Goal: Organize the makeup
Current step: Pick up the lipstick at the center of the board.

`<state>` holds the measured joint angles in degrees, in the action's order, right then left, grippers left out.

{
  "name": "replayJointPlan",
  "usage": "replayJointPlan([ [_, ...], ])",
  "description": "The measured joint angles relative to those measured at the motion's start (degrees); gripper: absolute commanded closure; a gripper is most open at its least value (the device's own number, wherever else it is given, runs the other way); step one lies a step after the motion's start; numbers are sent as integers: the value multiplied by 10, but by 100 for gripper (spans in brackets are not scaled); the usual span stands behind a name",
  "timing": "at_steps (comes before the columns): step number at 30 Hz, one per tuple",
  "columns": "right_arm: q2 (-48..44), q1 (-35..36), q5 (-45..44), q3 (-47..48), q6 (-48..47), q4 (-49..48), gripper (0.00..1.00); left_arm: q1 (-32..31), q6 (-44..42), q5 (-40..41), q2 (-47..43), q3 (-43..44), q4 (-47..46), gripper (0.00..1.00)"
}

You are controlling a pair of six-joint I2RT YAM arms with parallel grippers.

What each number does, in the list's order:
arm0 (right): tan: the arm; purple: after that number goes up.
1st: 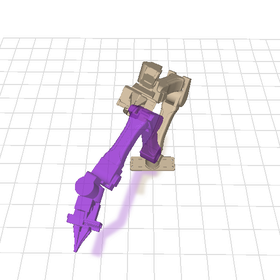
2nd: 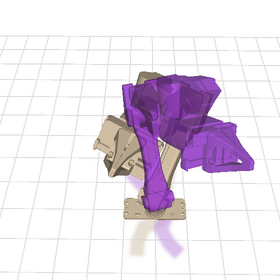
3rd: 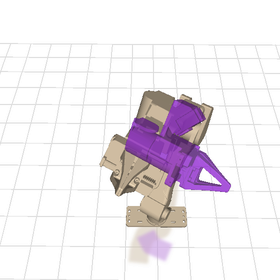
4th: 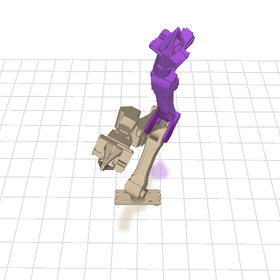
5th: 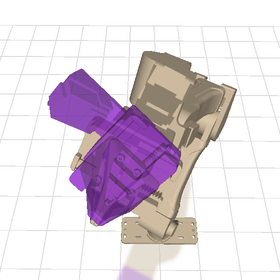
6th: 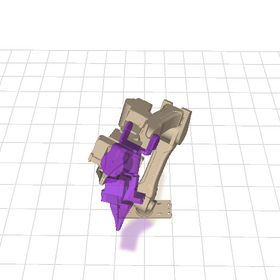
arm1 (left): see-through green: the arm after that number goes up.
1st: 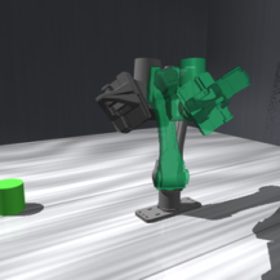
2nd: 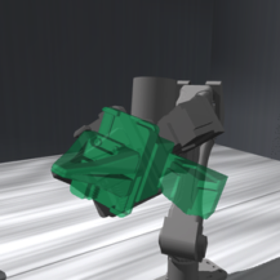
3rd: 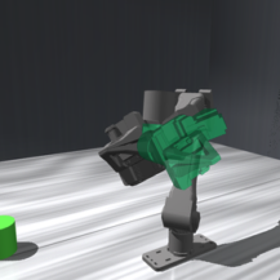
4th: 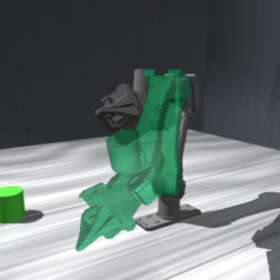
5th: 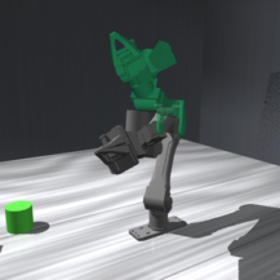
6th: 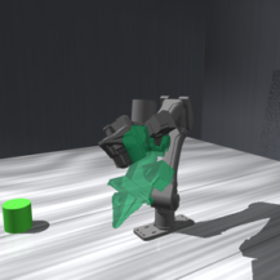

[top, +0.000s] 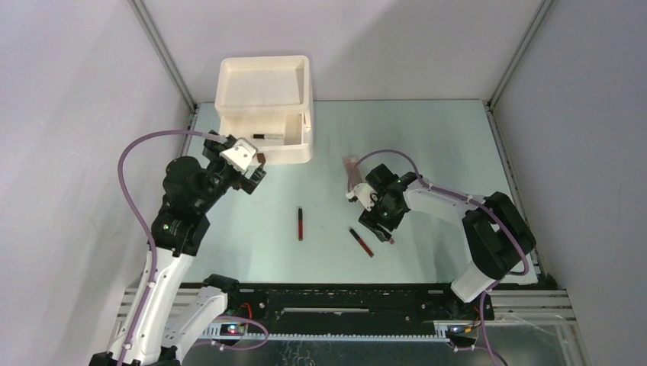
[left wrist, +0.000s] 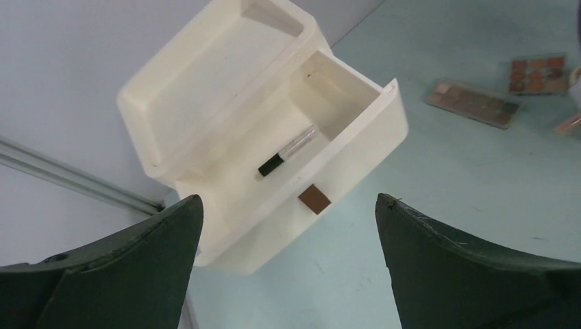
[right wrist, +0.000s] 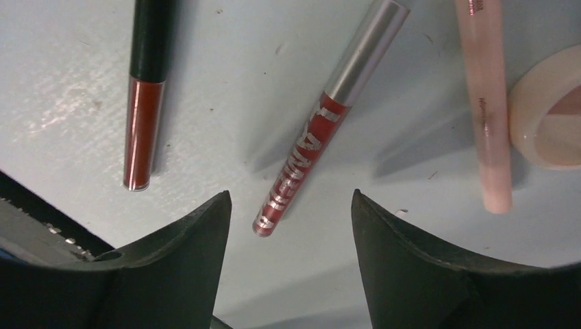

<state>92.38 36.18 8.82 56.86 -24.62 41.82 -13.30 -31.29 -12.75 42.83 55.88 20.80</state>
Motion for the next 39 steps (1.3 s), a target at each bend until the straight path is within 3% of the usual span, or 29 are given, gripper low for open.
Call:
replayJointPlan([
  [8,20,23,-52,-15,5,-19,47,0,64,-33,-6,-16,-25,0],
  [16,22,39,-56,-16,5,-18,66,0,76,-42,-12,-16,-31,0],
  [24,-5,44,-53,-17,-9,-20,100,0,85,-49,-7,-16,-31,0],
  [33,-116,43,-9,80,-24,-9,100,0,124,-116,18,-16,-31,0],
  [39,-182,27,90,189,-13,-22,100,-2,241,-232,53,-16,-110,0],
])
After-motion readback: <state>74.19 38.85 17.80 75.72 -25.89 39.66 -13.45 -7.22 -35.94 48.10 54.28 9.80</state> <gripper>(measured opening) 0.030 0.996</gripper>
